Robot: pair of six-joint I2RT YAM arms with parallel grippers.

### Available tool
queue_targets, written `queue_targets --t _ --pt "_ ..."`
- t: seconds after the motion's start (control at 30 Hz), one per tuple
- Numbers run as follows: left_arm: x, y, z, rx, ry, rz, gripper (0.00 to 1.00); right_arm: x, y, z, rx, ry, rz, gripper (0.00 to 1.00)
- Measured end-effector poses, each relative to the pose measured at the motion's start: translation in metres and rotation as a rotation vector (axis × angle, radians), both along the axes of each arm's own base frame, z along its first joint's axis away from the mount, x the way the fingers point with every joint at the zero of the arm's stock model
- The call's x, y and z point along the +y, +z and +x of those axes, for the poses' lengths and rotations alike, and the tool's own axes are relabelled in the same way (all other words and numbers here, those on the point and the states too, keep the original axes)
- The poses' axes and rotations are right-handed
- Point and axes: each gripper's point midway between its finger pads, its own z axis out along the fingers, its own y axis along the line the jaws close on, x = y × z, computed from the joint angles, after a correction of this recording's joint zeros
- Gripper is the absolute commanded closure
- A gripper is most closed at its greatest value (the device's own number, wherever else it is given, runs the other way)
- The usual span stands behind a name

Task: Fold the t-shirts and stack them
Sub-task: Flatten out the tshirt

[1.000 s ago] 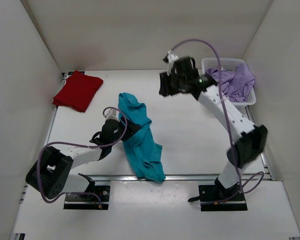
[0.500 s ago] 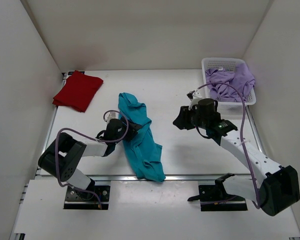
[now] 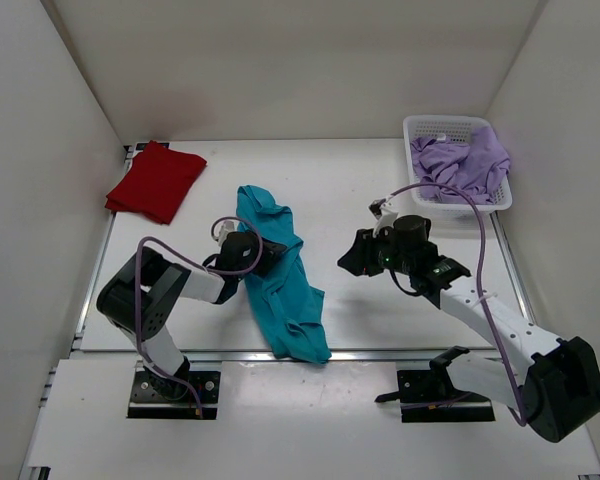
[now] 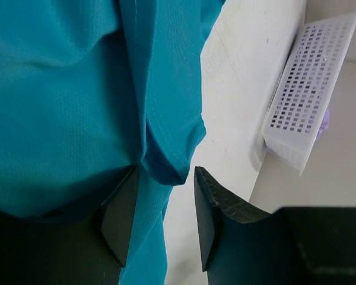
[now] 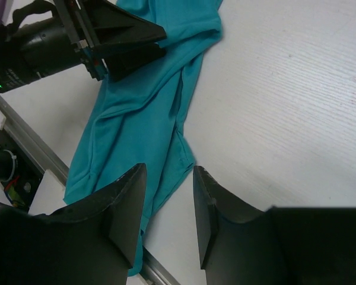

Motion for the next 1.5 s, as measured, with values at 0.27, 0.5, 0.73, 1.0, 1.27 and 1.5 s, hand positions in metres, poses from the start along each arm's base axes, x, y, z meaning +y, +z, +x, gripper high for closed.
queue_targets --t 0.27,0.5,0.73,1.0,1.27,1.5 --pt "0.002 0.008 0.017 -0.033 0.041 -0.024 0.69 0.004 -0.004 -0.008 -0.008 0.013 0.030 0.63" --pt "0.005 0.018 0.029 -0.075 0.045 -0.040 1.00 0.004 -0.056 -0.023 0.137 0.004 -0.006 0.58" --pt "0.027 0.051 0.039 -0.161 0.032 -0.030 1.00 0.026 -0.109 -0.029 0.282 0.037 -0.045 0.62" --pt "0.071 0.098 0.031 -0.287 -0.012 -0.028 1.00 0.051 -0.124 -0.029 0.299 0.072 -0.012 0.65" --pt "0.117 0.094 -0.007 -0.296 -0.019 0.012 1.00 0.050 -0.129 -0.006 0.328 0.027 0.043 1.00" --pt "0.144 0.091 -0.026 -0.307 0.000 0.078 1.00 0.030 -0.031 0.109 0.095 -0.123 0.109 1.00"
